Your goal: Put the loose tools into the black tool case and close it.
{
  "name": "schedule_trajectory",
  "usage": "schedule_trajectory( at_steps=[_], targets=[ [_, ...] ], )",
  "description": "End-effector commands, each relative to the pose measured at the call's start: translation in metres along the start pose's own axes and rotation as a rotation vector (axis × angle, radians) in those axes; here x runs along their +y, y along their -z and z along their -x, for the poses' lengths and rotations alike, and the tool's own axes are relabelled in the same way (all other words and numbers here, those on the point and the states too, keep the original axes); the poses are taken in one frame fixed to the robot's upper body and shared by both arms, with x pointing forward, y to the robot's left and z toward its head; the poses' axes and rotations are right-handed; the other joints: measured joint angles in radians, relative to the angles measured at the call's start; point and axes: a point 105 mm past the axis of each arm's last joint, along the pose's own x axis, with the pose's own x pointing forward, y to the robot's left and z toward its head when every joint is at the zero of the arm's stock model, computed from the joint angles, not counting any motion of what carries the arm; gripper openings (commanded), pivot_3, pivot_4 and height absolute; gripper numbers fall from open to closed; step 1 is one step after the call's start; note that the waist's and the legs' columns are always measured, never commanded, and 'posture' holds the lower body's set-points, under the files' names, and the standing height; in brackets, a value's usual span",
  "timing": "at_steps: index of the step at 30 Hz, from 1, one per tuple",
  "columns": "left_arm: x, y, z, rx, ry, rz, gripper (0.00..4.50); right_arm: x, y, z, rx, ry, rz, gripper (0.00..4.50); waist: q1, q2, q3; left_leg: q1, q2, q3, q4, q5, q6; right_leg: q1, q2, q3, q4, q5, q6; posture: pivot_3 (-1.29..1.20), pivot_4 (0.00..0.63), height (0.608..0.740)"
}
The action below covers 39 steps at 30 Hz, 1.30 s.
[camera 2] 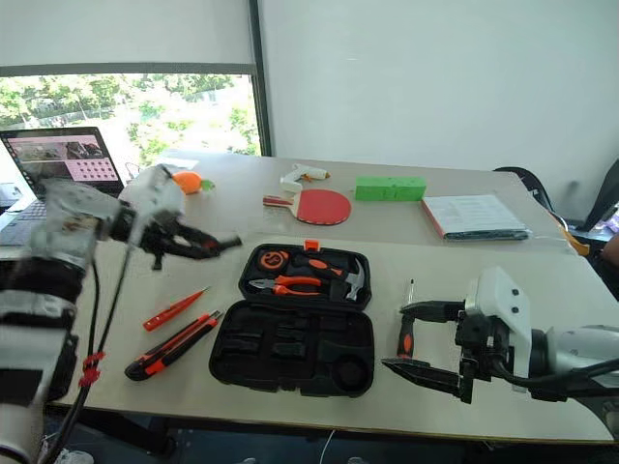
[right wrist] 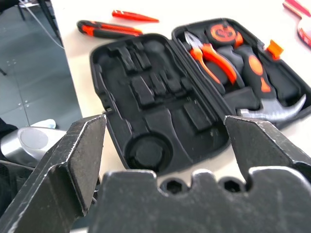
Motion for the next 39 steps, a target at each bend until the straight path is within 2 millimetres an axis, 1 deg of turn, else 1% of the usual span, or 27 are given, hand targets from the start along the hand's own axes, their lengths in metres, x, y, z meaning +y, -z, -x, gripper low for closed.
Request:
schedule_trajectory(
  at_steps=[1, 3, 5, 8, 10, 11, 12, 15, 18, 22, 26, 27, 29, 31, 32, 33, 34, 36, 38, 39],
  targets=[
    [-0.015, -0.028, -0.018, -0.01, 0.049, -0.099, 0.86, -0.004, 0.0, 0.002, -0.008, 0.023, 0.028, 4.5, -0.003, 0.0, 0.0, 0.0, 0.0, 0.0, 0.0, 0.0, 0.0, 0.0, 0.0, 0.0, 0.0, 0.0, 0.0, 0.0, 0.15, 0.738],
    [-0.023, -0.031, -0.031, 0.001, 0.066, -0.092, 0.86, -0.005, 0.002, 0.001, -0.005, 0.022, 0.031, 4.5, -0.007, 0.0, 0.0, 0.0, 0.001, -0.001, 0.001, 0.0, 0.0, 0.0, 0.001, 0.0, 0.001, 0.0, -0.001, 0.0, 0.15, 0.738],
    [-0.026, -0.023, -0.044, 0.069, 0.047, -0.107, 0.86, -0.004, 0.001, -0.001, -0.013, 0.02, 0.033, 4.5, -0.01, 0.0, 0.0, 0.001, 0.001, -0.001, 0.001, 0.0, 0.0, 0.0, 0.001, 0.0, 0.001, 0.0, -0.001, 0.0, 0.15, 0.738],
    [-0.029, -0.013, -0.054, 0.138, 0.031, -0.098, 0.86, -0.003, 0.0, -0.005, -0.019, 0.018, 0.039, 4.5, -0.015, 0.0, 0.0, 0.003, 0.0, -0.001, 0.0, 0.0, 0.0, 0.001, 0.001, 0.001, 0.001, 0.0, -0.001, 0.0, 0.15, 0.738],
    [-0.028, -0.005, -0.057, 0.177, 0.005, -0.085, 0.86, -0.003, 0.0, -0.006, -0.021, 0.023, 0.038, 4.5, -0.015, 0.0, 0.0, 0.003, 0.0, -0.001, 0.0, 0.0, 0.0, 0.001, 0.002, 0.001, 0.001, 0.0, -0.001, 0.0, 0.15, 0.738],
    [-0.027, -0.003, -0.058, 0.184, -0.007, -0.118, 0.86, -0.003, 0.001, -0.007, -0.022, 0.026, 0.037, 4.5, -0.014, 0.0, 0.0, 0.002, 0.0, -0.001, 0.0, 0.0, 0.0, 0.001, 0.002, 0.001, 0.001, 0.0, -0.001, 0.0, 0.15, 0.738],
    [-0.03, -0.001, -0.059, 0.185, 0.015, -0.119, 0.86, -0.003, 0.001, -0.007, -0.023, 0.029, 0.036, 4.5, -0.013, 0.0, 0.0, 0.002, 0.0, -0.001, 0.0, 0.0, 0.0, 0.001, 0.002, 0.001, 0.001, 0.0, -0.001, 0.0, 0.15, 0.738],
    [-0.037, -0.001, -0.062, 0.185, 0.053, -0.105, 0.86, -0.003, 0.001, -0.009, -0.03, 0.036, 0.031, 4.5, -0.011, 0.0, 0.0, 0.002, 0.0, -0.001, 0.0, 0.0, 0.0, 0.001, 0.001, 0.001, 0.001, 0.0, -0.001, 0.0, 0.15, 0.738],
    [-0.035, 0.002, -0.065, 0.214, 0.043, -0.135, 0.86, -0.003, 0.001, -0.01, -0.037, 0.041, 0.029, 4.5, -0.008, 0.0, 0.0, 0.002, 0.0, -0.001, 0.0, 0.0, 0.0, 0.001, 0.001, 0.001, 0.0, 0.0, 0.0, 0.0, 0.15, 0.738],
    [-0.039, 0.006, -0.067, 0.23, 0.078, -0.167, 0.86, -0.003, 0.0, -0.012, -0.051, 0.052, 0.024, 4.5, -0.009, 0.0, 0.0, 0.002, 0.0, -0.001, 0.001, 0.0, 0.0, 0.001, 0.001, 0.001, 0.0, 0.0, 0.0, 0.0, 0.15, 0.738],
    [-0.036, 0.007, -0.07, 0.225, 0.062, -0.164, 0.86, -0.004, 0.0, -0.014, -0.053, 0.06, 0.025, 4.5, -0.009, 0.0, 0.0, 0.002, 0.0, -0.001, 0.0, 0.0, 0.0, 0.001, 0.001, 0.001, 0.0, 0.0, 0.0, 0.0, 0.15, 0.738],
    [-0.035, 0.005, -0.069, 0.215, 0.057, -0.155, 1.66, -0.003, 0.001, -0.014, -0.053, 0.06, 0.024, 4.5, -0.009, 0.0, 0.0, 0.002, 0.0, -0.001, 0.0, 0.0, 0.0, 0.001, 0.001, 0.001, 0.0, 0.0, 0.0, 0.0, 0.15, 0.738],
    [-0.034, 0.002, -0.067, 0.201, 0.057, -0.147, 2.31, -0.002, 0.001, -0.015, -0.053, 0.06, 0.024, 4.5, -0.007, 0.0, 0.0, 0.002, 0.0, -0.001, 0.0, 0.0, 0.0, 0.001, 0.001, 0.001, 0.0, 0.0, 0.0, 0.0, 0.15, 0.738],
    [-0.035, -0.006, -0.059, 0.168, 0.072, -0.148, 3.01, -0.001, 0.001, -0.014, -0.054, 0.06, 0.023, 4.5, -0.005, 0.0, 0.0, 0.002, 0.0, -0.001, 0.001, 0.0, 0.0, 0.002, 0.001, 0.001, 0.001, 0.0, 0.0, 0.0, 0.15, 0.738],
    [-0.036, -0.013, -0.051, 0.141, 0.087, -0.141, 3.22, -0.001, 0.002, -0.014, -0.054, 0.061, 0.021, 4.5, -0.005, 0.0, 0.0, 0.002, 0.0, -0.001, 0.001, 0.0, 0.0, 0.002, 0.001, 0.001, 0.001, 0.0, 0.0, 0.0, 0.15, 0.738],
    [-0.037, -0.018, -0.046, 0.122, 0.098, -0.136, 3.7, -0.002, 0.002, -0.013, -0.053, 0.061, 0.019, 4.5, -0.005, 0.0, 0.0, 0.002, 0.0, -0.001, 0.001, 0.0, 0.0, 0.002, 0.001, 0.001, 0.001, 0.0, 0.0, 0.0, 0.15, 0.738],
    [-0.037, -0.023, -0.041, 0.105, 0.107, -0.138, 4.0, -0.002, 0.002, -0.013, -0.053, 0.063, 0.018, 4.5, -0.006, 0.0, 0.0, 0.002, 0.0, -0.001, 0.001, 0.0, 0.0, 0.001, 0.001, 0.001, 0.001, 0.0, 0.0, 0.0, 0.15, 0.738],
    [-0.034, -0.031, -0.033, 0.088, 0.111, -0.147, 4.05, -0.003, 0.003, -0.012, -0.052, 0.066, 0.014, 4.5, -0.006, 0.001, 0.0, 0.002, 0.0, -0.001, 0.001, 0.0, 0.0, 0.001, 0.001, 0.001, 0.001, 0.0, -0.001, 0.0, 0.15, 0.738],
    [-0.029, -0.038, -0.032, 0.076, 0.098, -0.162, 3.55, -0.003, 0.004, -0.013, -0.052, 0.066, 0.013, 4.5, -0.004, 0.001, 0.0, 0.002, 0.0, -0.001, 0.001, 0.0, 0.0, 0.001, 0.001, 0.001, 0.001, 0.0, 0.0, 0.0, 0.15, 0.738],
    [-0.028, -0.039, -0.034, 0.077, 0.099, -0.173, 3.38, -0.003, 0.004, -0.013, -0.053, 0.066, 0.012, 4.5, -0.002, 0.001, 0.0, 0.002, 0.0, -0.001, 0.001, 0.0, 0.0, 0.001, 0.001, 0.001, 0.001, 0.0, 0.0, 0.0, 0.15, 0.738]
  ],
)
